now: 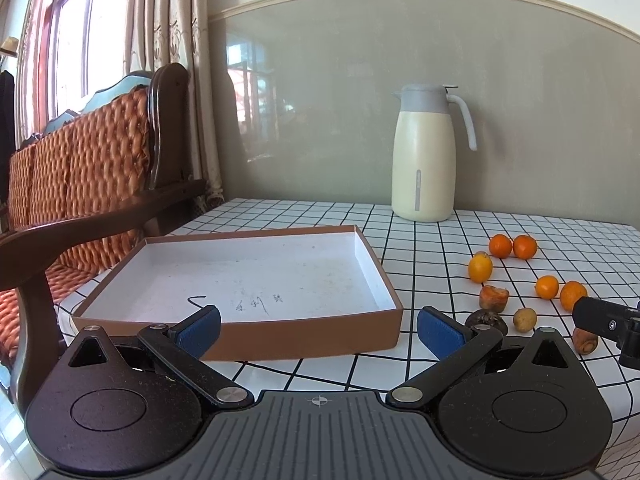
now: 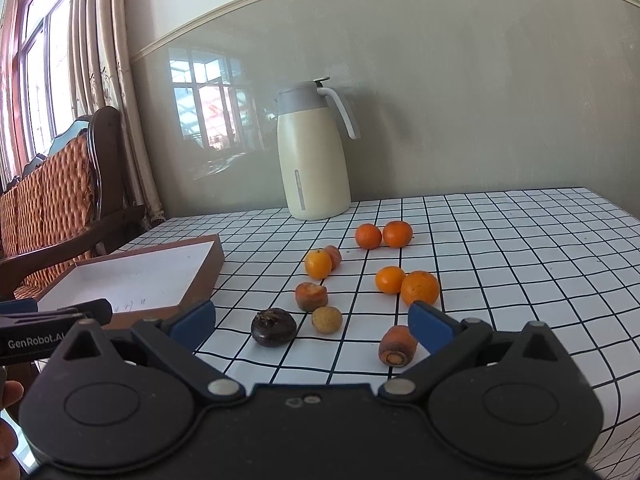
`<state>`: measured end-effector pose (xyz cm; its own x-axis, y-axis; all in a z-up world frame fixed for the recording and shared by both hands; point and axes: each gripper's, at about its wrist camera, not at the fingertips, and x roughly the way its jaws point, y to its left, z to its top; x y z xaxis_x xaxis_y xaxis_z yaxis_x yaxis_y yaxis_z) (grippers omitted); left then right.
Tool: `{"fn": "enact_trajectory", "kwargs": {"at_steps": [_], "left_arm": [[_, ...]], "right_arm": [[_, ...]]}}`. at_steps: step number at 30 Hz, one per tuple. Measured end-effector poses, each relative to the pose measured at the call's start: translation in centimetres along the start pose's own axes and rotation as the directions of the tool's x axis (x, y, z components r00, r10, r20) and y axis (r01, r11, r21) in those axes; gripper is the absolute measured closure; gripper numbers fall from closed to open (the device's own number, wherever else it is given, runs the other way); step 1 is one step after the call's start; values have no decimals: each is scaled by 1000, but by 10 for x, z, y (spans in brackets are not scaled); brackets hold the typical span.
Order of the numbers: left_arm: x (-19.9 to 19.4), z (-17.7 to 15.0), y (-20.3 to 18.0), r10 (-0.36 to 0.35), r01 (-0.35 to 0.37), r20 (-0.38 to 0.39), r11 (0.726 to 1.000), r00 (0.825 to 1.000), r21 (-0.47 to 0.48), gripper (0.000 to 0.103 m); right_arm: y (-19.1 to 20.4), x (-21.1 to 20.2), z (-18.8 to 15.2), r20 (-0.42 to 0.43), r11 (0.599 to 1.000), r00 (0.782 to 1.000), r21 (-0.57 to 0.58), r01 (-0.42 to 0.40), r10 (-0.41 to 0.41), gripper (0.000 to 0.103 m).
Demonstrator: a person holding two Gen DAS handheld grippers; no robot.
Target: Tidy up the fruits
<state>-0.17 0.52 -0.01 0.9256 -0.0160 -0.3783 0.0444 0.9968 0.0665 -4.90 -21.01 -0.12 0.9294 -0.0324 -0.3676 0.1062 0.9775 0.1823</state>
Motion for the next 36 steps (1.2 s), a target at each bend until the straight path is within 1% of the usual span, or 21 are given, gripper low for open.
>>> {"fn": "enact_trajectory", "kwargs": {"at_steps": [36], "left_arm": [[-1, -1, -3, -9, 9, 6, 1000, 1000, 23, 0]], "right_arm": [[-1, 0, 0, -1, 1000, 1000, 6, 1, -1, 6]]}}
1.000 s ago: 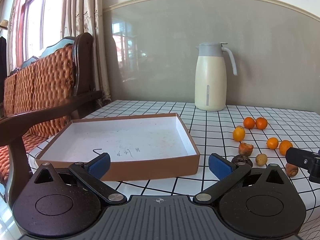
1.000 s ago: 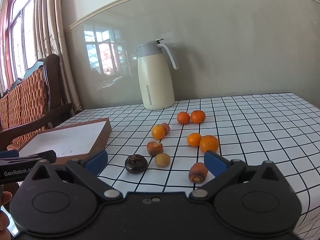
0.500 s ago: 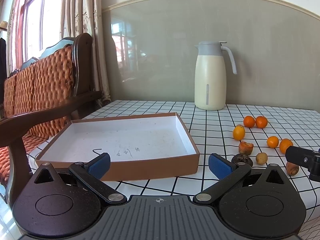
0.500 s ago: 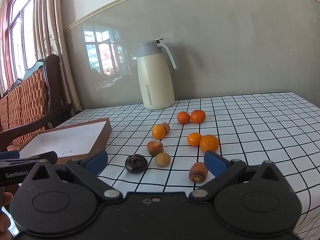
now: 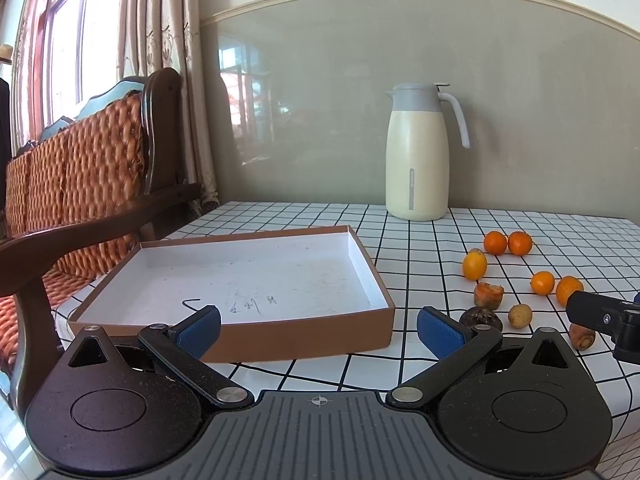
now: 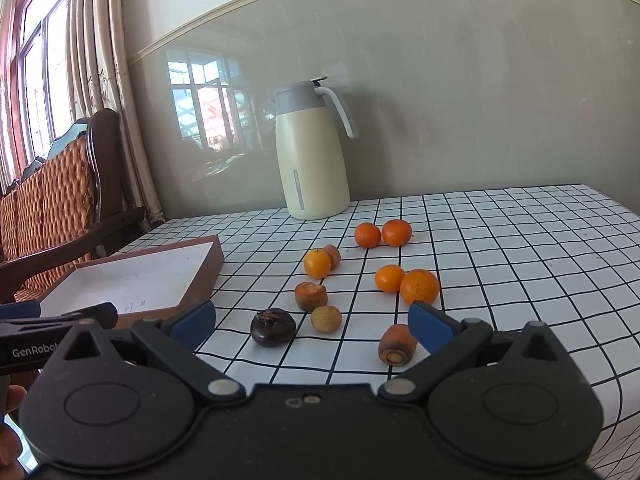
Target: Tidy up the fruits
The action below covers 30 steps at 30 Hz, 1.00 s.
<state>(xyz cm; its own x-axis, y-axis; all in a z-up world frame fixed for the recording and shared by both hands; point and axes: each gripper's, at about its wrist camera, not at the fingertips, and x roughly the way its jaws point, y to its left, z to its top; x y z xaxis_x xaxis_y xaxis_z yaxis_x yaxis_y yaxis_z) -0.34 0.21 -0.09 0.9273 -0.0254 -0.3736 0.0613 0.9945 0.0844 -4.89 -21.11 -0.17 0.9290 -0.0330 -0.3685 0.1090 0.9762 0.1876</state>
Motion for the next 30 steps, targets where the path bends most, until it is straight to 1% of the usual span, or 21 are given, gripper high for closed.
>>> {"fn": "enact_trajectory", "kwargs": {"at_steps": [11, 16, 20, 24, 30], "left_arm": [[0, 0, -2, -11, 11, 1, 1000, 1000, 6, 0], [-2, -1, -5, -25, 25, 6, 1000, 1000, 16, 0], [-2, -3, -11, -45, 45, 6, 998, 999, 41, 0], [-2, -4, -20, -73, 73, -1, 995, 997, 63, 0], [3, -8, -37, -133, 135, -24, 988, 991, 80, 0]], "right_arm": [[-3, -2, -1, 15, 1000, 1000, 10, 14, -15, 6], [-8, -4, -2, 25, 999, 999, 1, 44, -44, 6], [-15, -5, -3, 32, 997, 997, 13, 73, -73, 6], [-22, -2, -4, 11, 995, 996, 26, 93, -94, 6], [-27, 0, -7, -10, 992, 992, 17, 128, -128, 7]]}}
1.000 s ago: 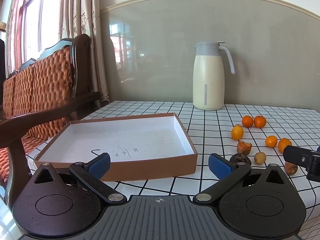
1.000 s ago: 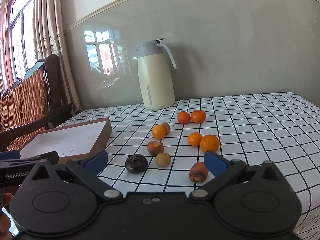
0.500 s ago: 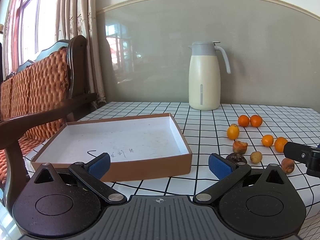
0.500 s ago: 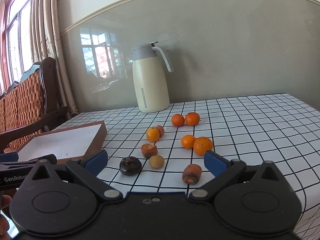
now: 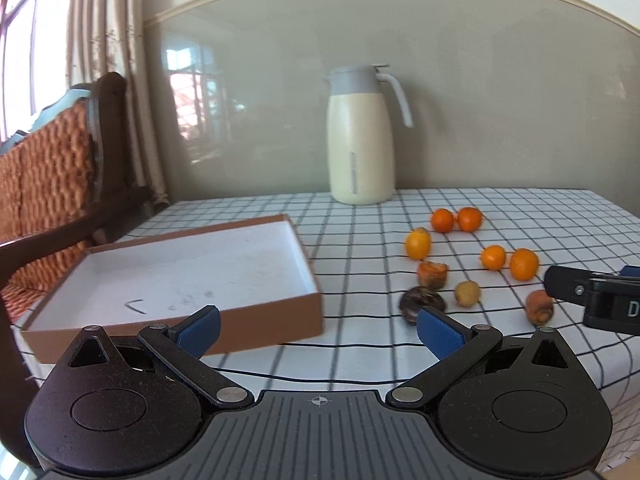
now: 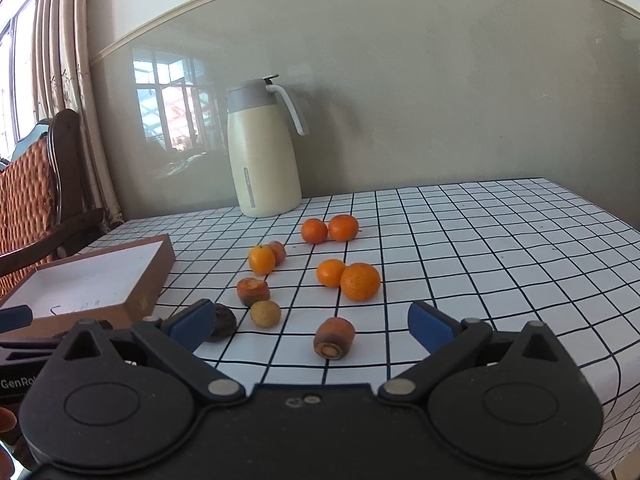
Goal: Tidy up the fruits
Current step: 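Grasp the dark mangosteen with the left tool while the right tool grasps the brown fruit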
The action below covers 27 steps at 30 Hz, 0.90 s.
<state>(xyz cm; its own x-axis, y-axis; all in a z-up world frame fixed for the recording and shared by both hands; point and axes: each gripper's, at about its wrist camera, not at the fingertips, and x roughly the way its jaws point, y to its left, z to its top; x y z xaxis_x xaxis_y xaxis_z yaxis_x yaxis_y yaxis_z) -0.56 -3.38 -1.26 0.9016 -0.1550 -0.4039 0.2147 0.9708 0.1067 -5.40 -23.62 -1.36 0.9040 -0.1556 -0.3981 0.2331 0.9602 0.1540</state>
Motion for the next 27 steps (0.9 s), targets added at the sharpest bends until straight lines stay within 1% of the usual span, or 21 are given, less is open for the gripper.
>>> {"fn": "enact_trajectory", "kwargs": {"at_steps": [2, 6, 8, 11, 13, 17, 20, 21, 22, 23, 24, 27], "left_arm": [[3, 1, -5, -25, 25, -1, 1000, 1000, 11, 0], [12, 6, -14, -62, 62, -16, 998, 998, 32, 0], [17, 9, -18, -81, 82, -24, 996, 996, 36, 0], [27, 13, -26, -110, 111, -29, 992, 994, 58, 0], [34, 14, -32, -121, 124, -36, 989, 992, 81, 0], [47, 13, -39, -142, 147, -51, 983, 989, 107, 0], [54, 13, -42, -157, 163, -58, 980, 986, 113, 0], [57, 13, -43, -163, 169, -62, 979, 985, 113, 3], [60, 13, -44, -173, 180, -67, 977, 983, 111, 10], [64, 14, -45, -183, 191, -83, 975, 980, 111, 20], [70, 14, -46, -194, 204, -102, 973, 976, 108, 23], [79, 12, -48, -186, 198, -114, 974, 976, 107, 24]], "right_arm": [[-2, 1, 0, -11, 1000, 1000, 2, -1, 1, 11], [-7, 7, -1, -36, 1000, 999, 20, 10, -9, 23], [-9, 9, 0, -40, 999, 999, 30, 19, -18, 24], [-10, 12, 0, -47, 999, 998, 38, 30, -28, 27], [-11, 15, 0, -55, 998, 998, 43, 39, -37, 31], [-13, 19, 0, -64, 997, 997, 52, 56, -53, 32], [-14, 25, 0, -81, 996, 995, 57, 69, -64, 37], [-14, 27, -1, -89, 996, 994, 61, 69, -63, 42], [-15, 29, -1, -97, 996, 993, 63, 68, -62, 46], [-14, 32, -1, -104, 996, 993, 63, 67, -60, 47], [-13, 34, 0, -108, 996, 992, 61, 68, -61, 48], [-11, 38, 0, -116, 996, 991, 54, 71, -64, 50]]}}
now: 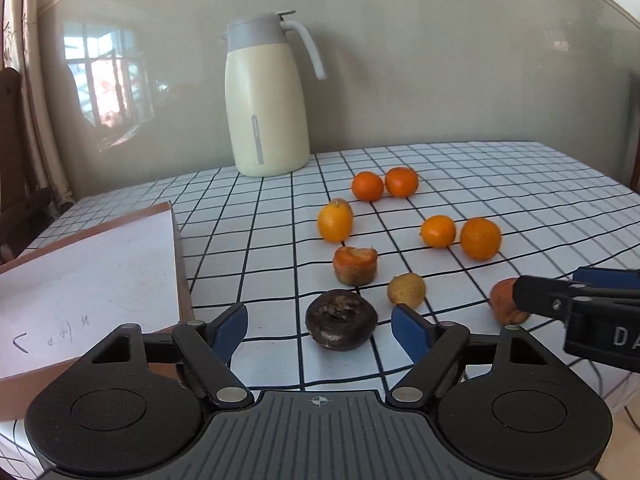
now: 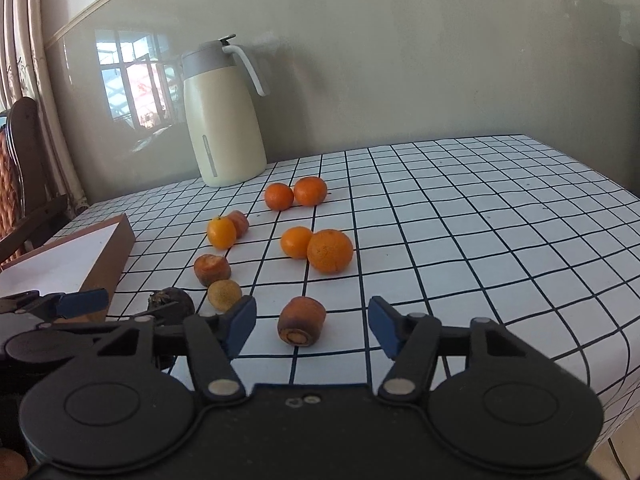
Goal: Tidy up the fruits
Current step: 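Grasp the dark mangosteen with the left tool while the right tool grasps the brown fruit, then carry the mangosteen with the left tool while the right tool carries the brown fruit to the box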
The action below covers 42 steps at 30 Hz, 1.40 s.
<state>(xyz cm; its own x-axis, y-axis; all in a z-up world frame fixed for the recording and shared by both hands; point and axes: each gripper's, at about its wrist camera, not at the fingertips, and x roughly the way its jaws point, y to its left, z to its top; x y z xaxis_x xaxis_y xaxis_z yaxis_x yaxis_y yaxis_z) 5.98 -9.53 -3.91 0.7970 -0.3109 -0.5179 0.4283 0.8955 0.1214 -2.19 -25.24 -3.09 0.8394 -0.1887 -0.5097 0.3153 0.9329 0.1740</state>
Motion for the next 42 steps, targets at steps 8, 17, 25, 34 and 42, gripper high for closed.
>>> {"fn": "enact_trajectory", "kwargs": {"at_steps": [8, 17, 25, 34, 42], "left_arm": [[19, -3, -1, -43, 42, -48, 999, 998, -26, 49], [24, -6, -3, -56, 54, -37, 997, 998, -46, 58], [20, -8, -6, -50, 49, -23, 998, 998, -48, 59], [-1, -9, 3, -44, 45, 7, 997, 999, -71, 59], [-36, -8, 27, -24, 30, 56, 995, 998, -98, 59]], "right_arm": [[6, 15, -1, -33, 1000, 999, 1, 11, -11, 53], [9, 31, -5, -67, 1000, 997, -1, 30, -30, 70], [7, 29, -5, -67, 1000, 998, 2, 22, -22, 81], [2, 12, -3, -27, 1000, 999, 12, -23, 23, 81], [11, -6, 3, 35, 996, 995, 2, -91, 91, 81]]}}
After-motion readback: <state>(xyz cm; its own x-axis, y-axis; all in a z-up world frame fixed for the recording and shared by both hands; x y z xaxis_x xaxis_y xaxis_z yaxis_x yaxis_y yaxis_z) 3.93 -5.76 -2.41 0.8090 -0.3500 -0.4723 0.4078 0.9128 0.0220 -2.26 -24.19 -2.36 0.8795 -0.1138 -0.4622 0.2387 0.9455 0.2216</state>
